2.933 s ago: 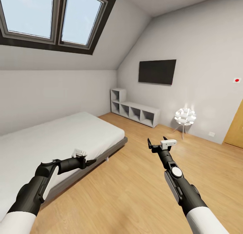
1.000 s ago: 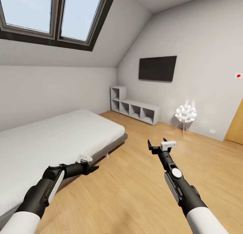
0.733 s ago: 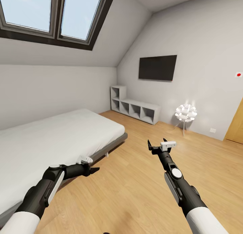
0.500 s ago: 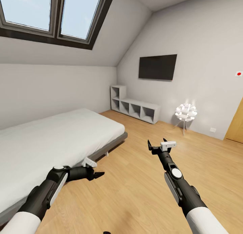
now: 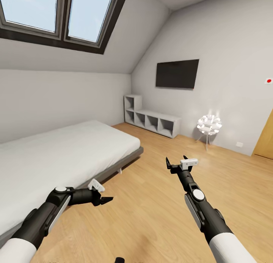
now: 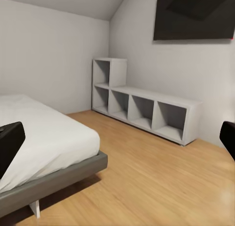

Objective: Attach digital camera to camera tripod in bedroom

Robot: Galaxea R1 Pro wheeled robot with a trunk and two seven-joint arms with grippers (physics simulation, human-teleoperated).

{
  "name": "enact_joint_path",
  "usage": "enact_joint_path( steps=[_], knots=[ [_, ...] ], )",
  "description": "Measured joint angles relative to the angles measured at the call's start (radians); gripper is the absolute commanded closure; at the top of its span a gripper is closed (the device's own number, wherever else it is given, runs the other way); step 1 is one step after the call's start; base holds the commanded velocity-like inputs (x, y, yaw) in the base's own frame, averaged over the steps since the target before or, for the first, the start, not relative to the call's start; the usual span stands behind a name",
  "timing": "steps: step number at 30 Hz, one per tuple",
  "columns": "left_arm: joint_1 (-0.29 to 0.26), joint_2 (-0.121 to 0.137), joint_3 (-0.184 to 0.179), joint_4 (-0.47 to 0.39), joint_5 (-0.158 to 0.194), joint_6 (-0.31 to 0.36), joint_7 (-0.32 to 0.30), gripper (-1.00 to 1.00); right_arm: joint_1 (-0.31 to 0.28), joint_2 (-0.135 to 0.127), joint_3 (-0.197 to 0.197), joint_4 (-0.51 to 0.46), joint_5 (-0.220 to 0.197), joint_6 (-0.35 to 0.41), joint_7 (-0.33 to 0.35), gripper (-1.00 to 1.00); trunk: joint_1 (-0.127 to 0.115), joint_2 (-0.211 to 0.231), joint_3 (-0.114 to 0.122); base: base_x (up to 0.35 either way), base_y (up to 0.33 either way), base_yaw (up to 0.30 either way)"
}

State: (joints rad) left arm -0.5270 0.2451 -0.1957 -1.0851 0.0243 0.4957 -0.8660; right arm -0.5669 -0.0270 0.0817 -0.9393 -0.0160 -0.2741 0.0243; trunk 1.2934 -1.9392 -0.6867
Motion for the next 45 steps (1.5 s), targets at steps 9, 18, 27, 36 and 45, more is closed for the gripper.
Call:
enact_joint_path(
  steps=[9,18,27,36,45],
  knots=[
    [0.0,0.003,-0.007,-0.003,0.0,-0.003,-0.007,-1.0,0.0,0.0,0.0,0.0,0.001,0.0,0.001,-1.0,0.035,-0.063,-0.028,0.0,0.0,0.0],
    [0.0,0.007,-0.01,-0.005,0.0,-0.031,-0.01,-1.0,0.0,0.0,0.0,0.0,0.0,0.0,0.0,-1.0,0.069,-0.126,-0.056,0.0,0.0,0.0],
    [0.0,0.008,-0.01,-0.006,0.0,-0.037,-0.01,-1.0,0.0,0.0,0.0,0.0,0.0,0.0,0.001,-1.0,0.104,-0.189,-0.085,0.0,0.0,0.0],
    [0.0,0.008,-0.011,-0.005,-0.001,-0.059,-0.01,-1.0,0.0,0.0,0.0,0.007,0.0,0.0,-0.001,-1.0,0.138,-0.252,-0.113,0.0,0.0,0.0],
    [0.0,0.007,-0.016,-0.001,-0.001,-0.101,-0.009,-1.0,0.0,0.001,-0.097,0.005,-0.046,0.002,-0.093,-1.0,0.173,-0.315,-0.141,0.0,0.0,0.0]
  ],
)
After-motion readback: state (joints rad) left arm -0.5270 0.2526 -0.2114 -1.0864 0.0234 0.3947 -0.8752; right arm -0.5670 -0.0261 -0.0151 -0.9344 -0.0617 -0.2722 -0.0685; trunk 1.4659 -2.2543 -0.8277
